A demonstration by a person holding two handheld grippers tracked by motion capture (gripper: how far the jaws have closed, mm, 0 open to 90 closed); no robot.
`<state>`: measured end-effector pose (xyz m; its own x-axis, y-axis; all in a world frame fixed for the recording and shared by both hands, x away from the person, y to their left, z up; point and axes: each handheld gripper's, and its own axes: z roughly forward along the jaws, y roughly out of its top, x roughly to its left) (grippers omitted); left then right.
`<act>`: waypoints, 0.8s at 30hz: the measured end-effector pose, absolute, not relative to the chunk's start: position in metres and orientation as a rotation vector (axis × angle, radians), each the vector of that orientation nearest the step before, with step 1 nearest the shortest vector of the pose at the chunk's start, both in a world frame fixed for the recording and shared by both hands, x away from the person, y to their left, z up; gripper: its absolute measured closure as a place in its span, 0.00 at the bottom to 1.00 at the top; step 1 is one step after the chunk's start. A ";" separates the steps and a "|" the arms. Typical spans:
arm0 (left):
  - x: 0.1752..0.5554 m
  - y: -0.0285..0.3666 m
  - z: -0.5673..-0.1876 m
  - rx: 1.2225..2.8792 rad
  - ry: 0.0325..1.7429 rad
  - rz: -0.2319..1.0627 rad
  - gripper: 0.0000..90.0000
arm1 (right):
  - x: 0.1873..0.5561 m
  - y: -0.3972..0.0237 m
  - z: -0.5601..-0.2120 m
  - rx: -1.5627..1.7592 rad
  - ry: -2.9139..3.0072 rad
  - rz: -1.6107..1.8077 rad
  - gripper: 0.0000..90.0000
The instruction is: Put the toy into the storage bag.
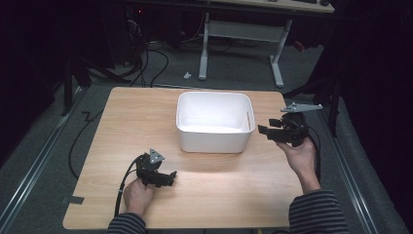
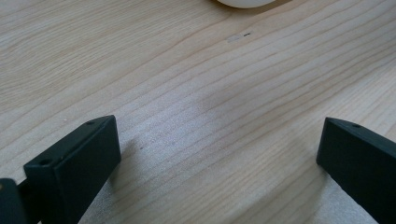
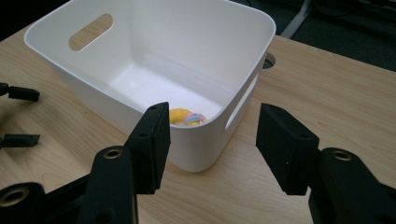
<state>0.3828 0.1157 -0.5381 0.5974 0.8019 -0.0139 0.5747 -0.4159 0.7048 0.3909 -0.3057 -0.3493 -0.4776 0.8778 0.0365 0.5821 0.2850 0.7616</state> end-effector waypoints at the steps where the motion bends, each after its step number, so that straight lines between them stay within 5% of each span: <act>1: 0.382 0.116 -0.538 2.143 1.085 0.431 0.00 | 0.385 -0.307 -0.348 1.302 2.154 1.052 0.50; 24: 0.381 0.116 -0.538 2.142 1.084 0.430 0.00 | 0.334 -0.311 -0.360 1.260 2.137 1.015 0.49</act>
